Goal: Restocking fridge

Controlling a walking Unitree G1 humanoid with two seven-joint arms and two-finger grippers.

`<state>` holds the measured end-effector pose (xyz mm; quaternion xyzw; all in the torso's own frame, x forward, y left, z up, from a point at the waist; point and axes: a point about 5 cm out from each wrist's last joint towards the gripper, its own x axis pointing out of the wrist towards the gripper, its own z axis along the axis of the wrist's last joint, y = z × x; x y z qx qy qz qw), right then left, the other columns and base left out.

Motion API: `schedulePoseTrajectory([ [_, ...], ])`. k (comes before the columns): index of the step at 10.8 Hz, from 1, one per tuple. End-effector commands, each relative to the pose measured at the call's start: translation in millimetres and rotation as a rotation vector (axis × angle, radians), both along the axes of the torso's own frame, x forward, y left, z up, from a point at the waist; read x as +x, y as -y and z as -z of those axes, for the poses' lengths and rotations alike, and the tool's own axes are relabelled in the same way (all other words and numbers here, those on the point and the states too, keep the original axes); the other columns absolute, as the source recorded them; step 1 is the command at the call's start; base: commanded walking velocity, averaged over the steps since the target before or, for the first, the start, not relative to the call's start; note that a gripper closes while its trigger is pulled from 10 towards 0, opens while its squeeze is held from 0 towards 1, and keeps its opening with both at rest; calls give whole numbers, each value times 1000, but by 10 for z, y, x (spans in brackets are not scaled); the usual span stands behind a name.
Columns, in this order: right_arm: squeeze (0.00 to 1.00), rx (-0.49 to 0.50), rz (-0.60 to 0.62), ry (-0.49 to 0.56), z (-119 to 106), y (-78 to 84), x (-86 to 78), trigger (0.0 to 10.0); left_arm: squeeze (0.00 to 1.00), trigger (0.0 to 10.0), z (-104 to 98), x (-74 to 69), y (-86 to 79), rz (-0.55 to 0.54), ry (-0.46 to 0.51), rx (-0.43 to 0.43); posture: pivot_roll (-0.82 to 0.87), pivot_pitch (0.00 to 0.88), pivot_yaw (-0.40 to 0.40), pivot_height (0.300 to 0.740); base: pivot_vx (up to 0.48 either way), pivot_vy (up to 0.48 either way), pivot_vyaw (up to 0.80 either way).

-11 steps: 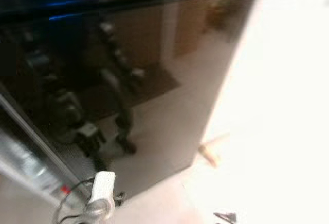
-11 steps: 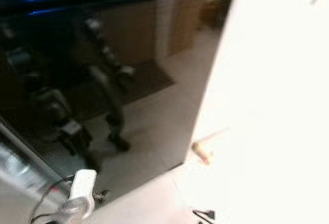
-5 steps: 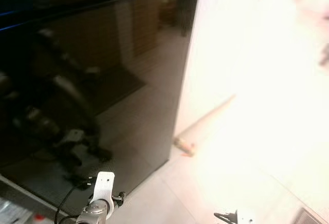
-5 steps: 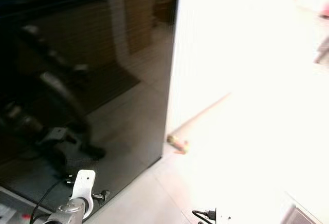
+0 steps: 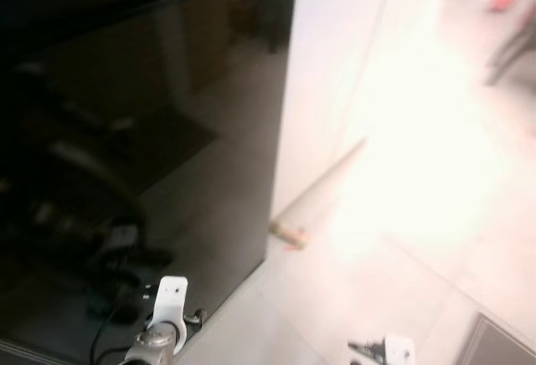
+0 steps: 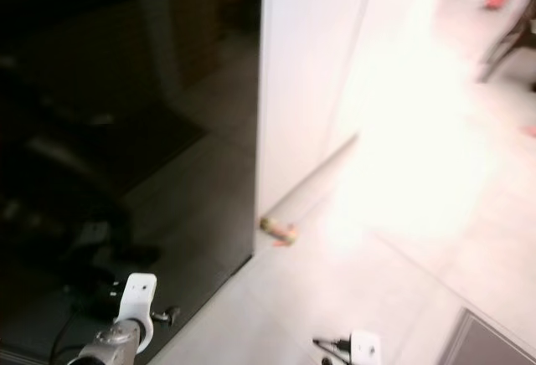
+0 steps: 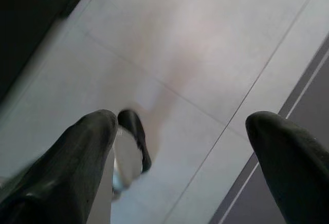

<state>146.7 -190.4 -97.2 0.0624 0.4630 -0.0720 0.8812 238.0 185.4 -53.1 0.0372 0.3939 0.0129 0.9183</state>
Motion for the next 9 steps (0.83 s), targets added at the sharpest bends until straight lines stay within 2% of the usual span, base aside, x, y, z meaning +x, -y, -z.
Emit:
schedulePoseTrajectory([
  [1,0,5,9,-34,41,-17,-102,10000,0,10000,36,-59,-36,-17,-20,11,-148,52,-9,731,0,0,-706],
  [3,0,5,8,-37,44,-24,-107,10000,0,10000,35,-56,-40,6,-29,31,-148,52,-9,731,0,0,-706],
  [9,0,5,7,-53,59,-25,-144,10000,0,10000,44,-65,-34,9,-44,18,-143,50,-8,731,0,0,-706],
])
